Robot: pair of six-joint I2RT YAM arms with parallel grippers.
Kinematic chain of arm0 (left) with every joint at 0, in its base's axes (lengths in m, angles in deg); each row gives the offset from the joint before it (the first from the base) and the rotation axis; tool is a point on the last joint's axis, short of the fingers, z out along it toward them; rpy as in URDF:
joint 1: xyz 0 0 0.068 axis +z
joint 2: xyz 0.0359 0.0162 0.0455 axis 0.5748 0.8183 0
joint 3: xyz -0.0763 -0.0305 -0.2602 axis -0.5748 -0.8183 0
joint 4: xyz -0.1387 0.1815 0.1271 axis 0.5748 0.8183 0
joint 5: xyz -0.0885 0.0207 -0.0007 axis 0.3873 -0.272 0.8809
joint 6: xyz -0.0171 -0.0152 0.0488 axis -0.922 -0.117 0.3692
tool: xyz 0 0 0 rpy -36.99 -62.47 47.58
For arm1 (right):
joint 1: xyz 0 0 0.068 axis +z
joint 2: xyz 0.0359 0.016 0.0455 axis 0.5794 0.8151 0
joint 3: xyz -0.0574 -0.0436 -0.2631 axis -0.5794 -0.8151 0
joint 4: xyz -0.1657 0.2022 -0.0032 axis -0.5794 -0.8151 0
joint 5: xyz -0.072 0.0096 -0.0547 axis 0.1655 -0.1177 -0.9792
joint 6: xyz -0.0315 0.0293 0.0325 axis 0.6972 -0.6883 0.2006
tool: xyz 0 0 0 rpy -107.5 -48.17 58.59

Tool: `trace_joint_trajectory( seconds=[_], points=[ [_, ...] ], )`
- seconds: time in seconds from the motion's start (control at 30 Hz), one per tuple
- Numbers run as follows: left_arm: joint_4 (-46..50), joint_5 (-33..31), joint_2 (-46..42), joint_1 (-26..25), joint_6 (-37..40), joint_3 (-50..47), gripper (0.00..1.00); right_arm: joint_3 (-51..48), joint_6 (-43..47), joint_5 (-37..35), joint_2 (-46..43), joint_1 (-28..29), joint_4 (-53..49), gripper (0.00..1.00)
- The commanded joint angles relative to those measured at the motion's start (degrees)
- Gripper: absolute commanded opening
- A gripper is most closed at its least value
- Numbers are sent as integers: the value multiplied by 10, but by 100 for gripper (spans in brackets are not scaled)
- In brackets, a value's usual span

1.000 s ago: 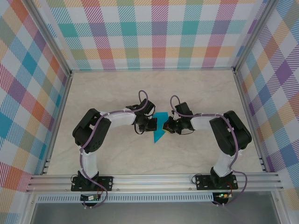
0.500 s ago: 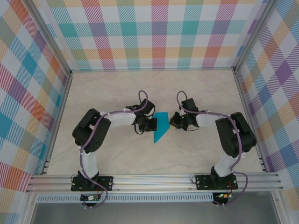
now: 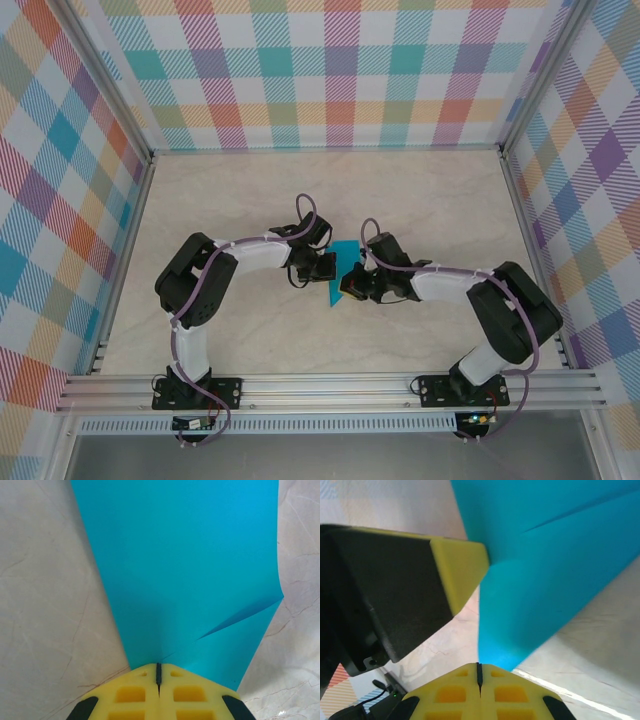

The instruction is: Fold a paper plane with a square sheet of paper (pick it up from the middle)

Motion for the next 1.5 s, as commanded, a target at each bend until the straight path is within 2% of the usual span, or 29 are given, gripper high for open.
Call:
trace_joint_trajectory(
  seconds=[0.0, 0.57, 0.87, 1.1, 1.47],
  points=[
    [70, -71, 48, 3, -8, -36, 0, -5, -48, 14, 30, 10, 65, 0],
    [78, -91, 46, 3, -10, -25, 0, -5, -48, 12, 86, 31, 78, 0],
    [79, -93, 46, 3, -9, -22, 0, -8, -43, 13, 58, 31, 84, 0],
    [78, -89, 48, 3, -7, -19, 0, -23, -41, 14, 45, 46, 78, 0],
    [73, -66, 37, 3, 5, 2, 0, -12, -47, 6, 90, 54, 84, 0]
  ],
)
